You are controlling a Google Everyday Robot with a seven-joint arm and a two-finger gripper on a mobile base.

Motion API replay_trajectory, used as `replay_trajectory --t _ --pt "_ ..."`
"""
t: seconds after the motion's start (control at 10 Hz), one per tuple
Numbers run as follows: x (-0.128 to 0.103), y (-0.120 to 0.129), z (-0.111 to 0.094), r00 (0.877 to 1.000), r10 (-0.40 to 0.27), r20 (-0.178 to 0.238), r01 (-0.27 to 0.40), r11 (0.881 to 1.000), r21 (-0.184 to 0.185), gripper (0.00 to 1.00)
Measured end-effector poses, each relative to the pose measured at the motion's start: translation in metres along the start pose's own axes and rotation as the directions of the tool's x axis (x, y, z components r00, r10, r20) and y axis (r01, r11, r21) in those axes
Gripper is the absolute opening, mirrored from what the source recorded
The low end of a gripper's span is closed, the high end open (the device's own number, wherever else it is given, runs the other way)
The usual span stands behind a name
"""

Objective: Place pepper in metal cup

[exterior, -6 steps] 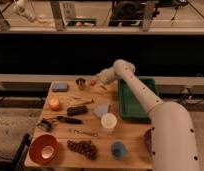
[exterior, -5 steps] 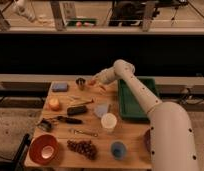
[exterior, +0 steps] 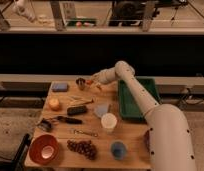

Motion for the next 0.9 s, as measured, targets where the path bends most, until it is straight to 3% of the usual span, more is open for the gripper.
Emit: replay_trajectory --t 0.6,0.9 --pt "-0.024 -0.011 0.008 0.996 -0.031 0.080 0.029 0.999 0.027 0.02" --pt "-0.042 -0.020 0.023 0.991 -0.052 0.121 0.049 0.998 0.031 0.02"
